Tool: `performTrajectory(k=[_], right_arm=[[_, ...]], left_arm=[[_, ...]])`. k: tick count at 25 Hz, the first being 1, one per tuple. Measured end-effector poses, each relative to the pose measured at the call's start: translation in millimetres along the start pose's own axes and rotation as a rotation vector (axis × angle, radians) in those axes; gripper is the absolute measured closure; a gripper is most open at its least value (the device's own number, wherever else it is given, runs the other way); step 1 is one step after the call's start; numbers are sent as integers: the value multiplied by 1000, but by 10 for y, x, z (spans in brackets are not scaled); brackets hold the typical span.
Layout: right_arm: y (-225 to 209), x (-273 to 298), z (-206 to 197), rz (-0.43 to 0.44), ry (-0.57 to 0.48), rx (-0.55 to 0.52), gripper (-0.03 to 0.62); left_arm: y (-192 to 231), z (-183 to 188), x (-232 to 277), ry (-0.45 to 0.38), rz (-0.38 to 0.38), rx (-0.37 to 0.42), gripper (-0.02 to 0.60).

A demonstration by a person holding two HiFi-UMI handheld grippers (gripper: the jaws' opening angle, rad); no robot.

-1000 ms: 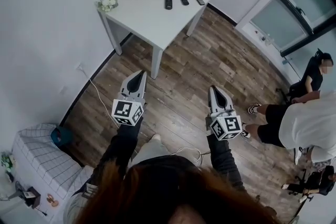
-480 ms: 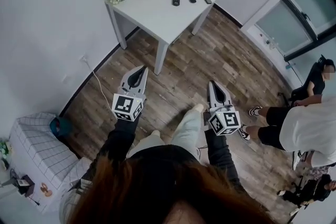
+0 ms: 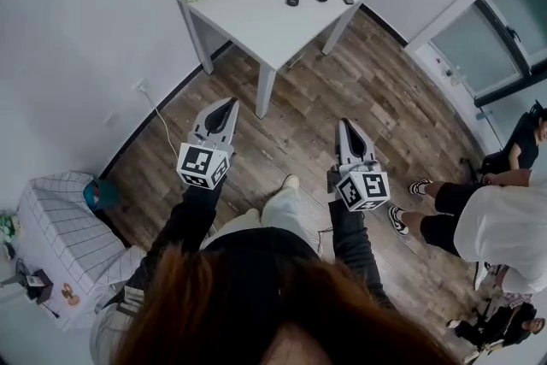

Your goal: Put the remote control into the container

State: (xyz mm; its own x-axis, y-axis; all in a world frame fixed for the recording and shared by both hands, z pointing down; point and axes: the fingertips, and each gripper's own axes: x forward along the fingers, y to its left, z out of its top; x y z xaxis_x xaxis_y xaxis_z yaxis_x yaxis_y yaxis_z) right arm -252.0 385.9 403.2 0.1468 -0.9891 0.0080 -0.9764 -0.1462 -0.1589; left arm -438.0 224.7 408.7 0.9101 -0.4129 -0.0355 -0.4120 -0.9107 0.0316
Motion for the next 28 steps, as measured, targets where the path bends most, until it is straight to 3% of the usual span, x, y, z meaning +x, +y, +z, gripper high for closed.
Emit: performTrajectory(k=[6,10,16,28], right_arm=[[-340,61,29,12,-10,26,574],[-639,99,194,28,-82,74,574],[-1158,352,438,29,-98,58,574],[-1789,811,794,125,-182,85,574]], left_arm=[[-214,-45,353,14,-2,-8,572],[-385,-38,679,31,-35,29,572],[-443,107,1243,1,-25,21,572],[-622,208,2010,10,-2,51,572]])
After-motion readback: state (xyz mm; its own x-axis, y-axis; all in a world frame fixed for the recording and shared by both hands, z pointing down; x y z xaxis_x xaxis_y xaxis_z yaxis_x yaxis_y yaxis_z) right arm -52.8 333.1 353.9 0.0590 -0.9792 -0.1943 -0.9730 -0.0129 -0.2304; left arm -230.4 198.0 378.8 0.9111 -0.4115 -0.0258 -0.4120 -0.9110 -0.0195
